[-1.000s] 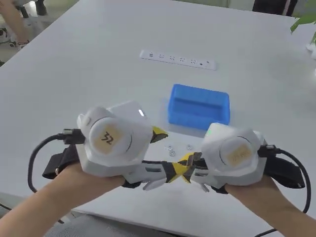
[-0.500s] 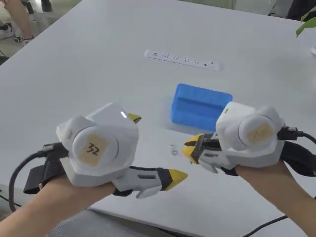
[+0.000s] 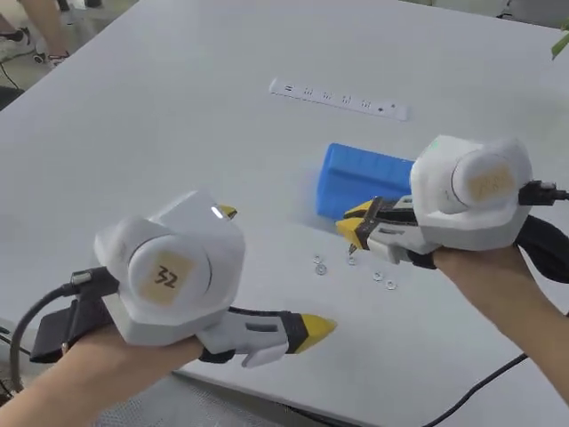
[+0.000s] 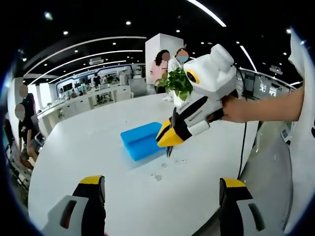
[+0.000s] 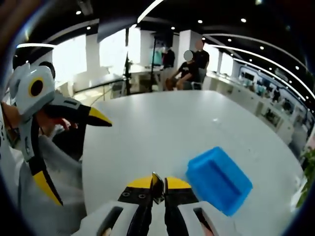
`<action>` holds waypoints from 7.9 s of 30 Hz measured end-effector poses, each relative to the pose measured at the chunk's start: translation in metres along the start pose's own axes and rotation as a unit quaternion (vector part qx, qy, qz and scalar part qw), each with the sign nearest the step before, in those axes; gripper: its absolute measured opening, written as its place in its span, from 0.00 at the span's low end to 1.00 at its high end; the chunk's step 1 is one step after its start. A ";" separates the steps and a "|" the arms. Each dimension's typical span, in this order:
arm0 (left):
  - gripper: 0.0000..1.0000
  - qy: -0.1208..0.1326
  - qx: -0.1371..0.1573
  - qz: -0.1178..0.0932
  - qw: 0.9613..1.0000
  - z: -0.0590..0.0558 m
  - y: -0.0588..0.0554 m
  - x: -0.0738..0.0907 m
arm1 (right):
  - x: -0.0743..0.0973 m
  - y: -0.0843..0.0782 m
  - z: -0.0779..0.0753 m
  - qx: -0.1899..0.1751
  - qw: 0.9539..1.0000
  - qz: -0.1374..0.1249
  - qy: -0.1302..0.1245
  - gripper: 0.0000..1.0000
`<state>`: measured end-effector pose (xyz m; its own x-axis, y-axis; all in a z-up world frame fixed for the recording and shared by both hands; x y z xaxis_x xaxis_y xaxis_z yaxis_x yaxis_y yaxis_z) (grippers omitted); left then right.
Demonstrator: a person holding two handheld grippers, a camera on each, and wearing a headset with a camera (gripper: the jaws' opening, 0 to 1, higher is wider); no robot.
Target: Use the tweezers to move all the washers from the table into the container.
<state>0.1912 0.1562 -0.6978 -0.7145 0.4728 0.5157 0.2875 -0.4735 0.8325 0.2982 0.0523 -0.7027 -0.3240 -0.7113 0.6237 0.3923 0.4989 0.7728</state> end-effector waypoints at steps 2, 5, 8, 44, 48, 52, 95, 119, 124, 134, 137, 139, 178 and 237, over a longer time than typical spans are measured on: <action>0.99 0.002 0.005 0.004 1.000 -0.001 -0.002 -0.001 | -0.002 0.004 -0.002 -0.004 1.000 -0.002 0.001 0.04; 0.99 0.007 0.011 0.007 1.000 -0.001 -0.005 -0.002 | -0.005 0.008 -0.005 -0.006 1.000 -0.004 0.000 0.04; 0.99 0.013 0.010 0.009 1.000 0.001 -0.007 -0.003 | -0.008 0.010 -0.006 -0.004 1.000 -0.004 0.000 0.04; 0.98 0.030 0.011 0.029 0.999 -0.004 -0.018 -0.016 | -0.051 0.001 -0.048 -0.066 0.998 -0.009 -0.015 0.04; 0.98 0.028 0.015 0.031 0.999 -0.006 -0.021 -0.017 | -0.054 0.000 -0.047 -0.073 0.997 -0.009 -0.012 0.04; 0.98 0.026 0.011 0.038 0.999 -0.006 -0.023 -0.016 | -0.057 -0.003 -0.046 -0.087 0.996 -0.001 0.000 0.04; 0.97 0.034 0.003 0.049 0.998 -0.004 -0.030 -0.015 | -0.070 -0.039 -0.021 -0.120 0.993 0.010 0.019 0.05; 0.97 0.044 0.001 0.047 0.998 -0.002 -0.029 -0.007 | -0.057 -0.025 -0.024 -0.113 0.993 0.005 0.020 0.03; 0.98 0.042 -0.001 0.048 0.998 -0.004 -0.027 -0.007 | -0.046 -0.014 -0.016 -0.083 0.996 0.008 0.023 0.03; 0.98 0.045 -0.014 0.048 0.998 -0.003 -0.024 -0.006 | -0.033 0.015 -0.007 -0.039 0.999 -0.006 0.030 0.03; 0.98 0.046 -0.010 0.048 0.998 -0.003 -0.026 -0.006 | -0.034 0.027 -0.010 -0.036 0.999 -0.018 0.029 0.03; 0.98 0.048 -0.010 0.050 0.998 -0.004 -0.028 -0.004 | -0.034 0.034 -0.013 -0.041 0.998 -0.028 0.028 0.03; 0.97 0.084 -0.021 0.053 0.995 0.000 -0.044 -0.006 | -0.098 0.030 -0.116 -0.094 0.993 -0.025 -0.069 0.04; 0.98 0.084 0.015 0.016 0.996 -0.001 -0.012 0.017 | -0.042 0.041 -0.059 -0.122 0.987 -0.090 -0.042 0.05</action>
<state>0.1748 0.1694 -0.6993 -0.8005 0.3261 0.5028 0.3291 -0.4621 0.8235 0.3787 0.0740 -0.7040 -0.4739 -0.7292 0.4936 0.5145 0.2256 0.8273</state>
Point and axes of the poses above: the centre of the closed fingertips' face, and the gripper's own axes: x roughly backward along the fingers, z roughly to its left, y roughly out of its top, the point moved 6 cm from there along x, roughly backward along the fingers, and after that the axes turned 12 degrees about -x, right-handed, at the moved point
